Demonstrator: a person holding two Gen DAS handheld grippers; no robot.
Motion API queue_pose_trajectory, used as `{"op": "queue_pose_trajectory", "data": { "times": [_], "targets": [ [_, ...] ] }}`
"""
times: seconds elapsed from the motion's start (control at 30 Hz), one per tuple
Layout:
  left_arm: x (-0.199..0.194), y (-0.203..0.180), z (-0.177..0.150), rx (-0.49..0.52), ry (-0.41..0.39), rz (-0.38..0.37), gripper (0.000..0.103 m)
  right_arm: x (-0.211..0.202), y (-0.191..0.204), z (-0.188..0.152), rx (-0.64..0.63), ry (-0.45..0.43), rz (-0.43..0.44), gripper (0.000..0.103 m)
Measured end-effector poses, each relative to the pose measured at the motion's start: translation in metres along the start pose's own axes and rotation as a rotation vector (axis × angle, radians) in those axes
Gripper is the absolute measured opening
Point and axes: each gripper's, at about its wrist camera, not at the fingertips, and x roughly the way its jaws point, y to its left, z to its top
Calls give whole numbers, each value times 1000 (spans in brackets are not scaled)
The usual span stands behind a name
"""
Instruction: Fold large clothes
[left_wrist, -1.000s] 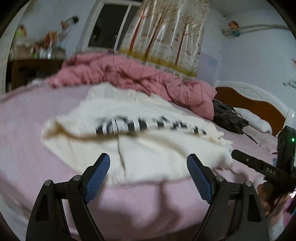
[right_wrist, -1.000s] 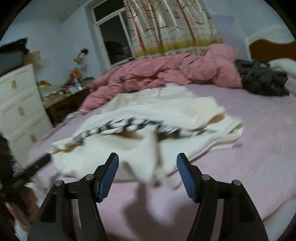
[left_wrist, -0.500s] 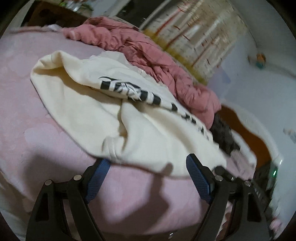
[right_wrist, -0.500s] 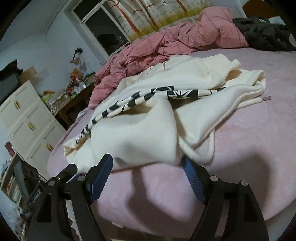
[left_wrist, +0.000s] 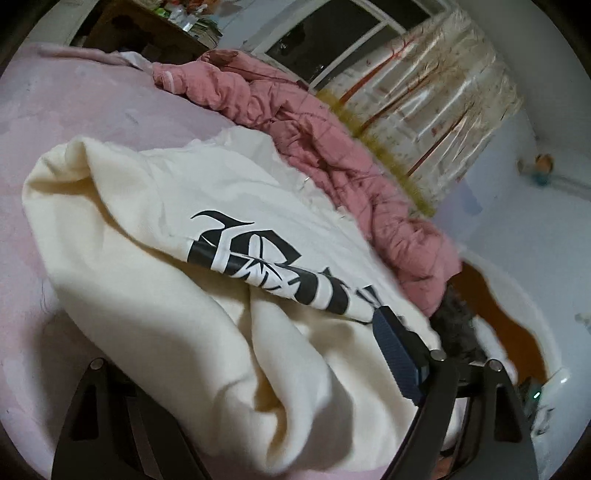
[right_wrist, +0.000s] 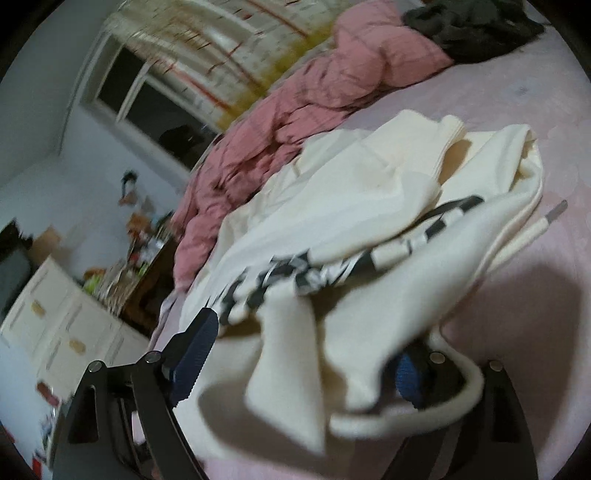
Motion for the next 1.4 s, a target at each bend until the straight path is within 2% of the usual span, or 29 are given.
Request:
{"op": "queue_pose_trajectory", "data": {
  "times": [0.1, 0.13, 0.2, 0.27, 0.3, 0.33, 0.4, 0.47, 0.5, 0.57, 0.63, 0.73, 0.83, 0.9, 1.0, 1.07, 1.1, 1.13, 1.2, 1.23, 1.3, 1.4],
  "targets": [
    [9, 2, 12, -17, -10, 27, 82, 11, 4, 10, 3, -1, -47, 86],
    [14, 4, 17, -28, -4, 53, 78, 16, 5, 14, -15, 5, -63, 86],
    [29, 5, 26, -19, 36, 110, 38, 24, 9, 16, -53, 16, -86, 83],
    [35, 1, 29, 34, 59, 135, 26, 26, 12, 16, -75, 11, -97, 72],
    [33, -3, 29, 68, 57, 147, 19, 26, 12, 16, -74, 1, -90, 64],
    [29, -6, 27, 100, 50, 161, 15, 25, 12, 17, -66, -9, -83, 44],
    [12, -6, 25, 88, -4, 156, 10, 22, 11, 18, -72, -3, -30, 18],
    [-10, -9, 24, 77, -63, 122, 7, 10, 15, 15, -117, -30, 5, 14],
    [-21, -14, 23, 106, -91, 106, 6, -6, 24, 8, -177, -99, 2, 13],
    [-40, -23, 20, 161, -131, 105, 5, -27, 41, -9, -287, -187, -39, 12],
    [-62, -22, 17, 147, -145, 76, 5, -45, 49, -22, -317, -203, -41, 11],
    [-97, -25, 7, 191, -157, 63, 5, -72, 48, -30, -300, -168, 11, 11],
    [-123, -23, -12, 237, -130, 61, 6, -102, 52, -43, -365, -140, 5, 11],
    [-127, -16, -27, 250, -88, 80, 7, -119, 45, -53, -372, -117, 21, 12],
    [-114, 3, -44, 237, -45, 115, 10, -116, 27, -66, -356, -44, -4, 13],
    [-111, 8, -45, 209, -52, 104, 20, -107, 14, -70, -309, -38, -26, 18],
    [-111, 10, -43, 201, -63, 114, 34, -108, 11, -70, -292, -50, -37, 29],
    [-113, 12, -40, 190, -74, 137, 40, -109, 7, -67, -275, -70, -54, 49],
    [-114, 19, -36, 161, -74, 147, 44, -116, 0, -58, -233, -123, -105, 63],
    [-113, 26, -33, 129, -60, 144, 46, -123, -9, -52, -198, -153, -122, 63],
    [-114, 41, -32, 59, -49, 134, 50, -131, -28, -41, -132, -148, -101, 63],
    [-125, 49, -30, 14, -108, 175, 47, -139, -43, -32, -116, -142, -107, 42]
  ]
}}
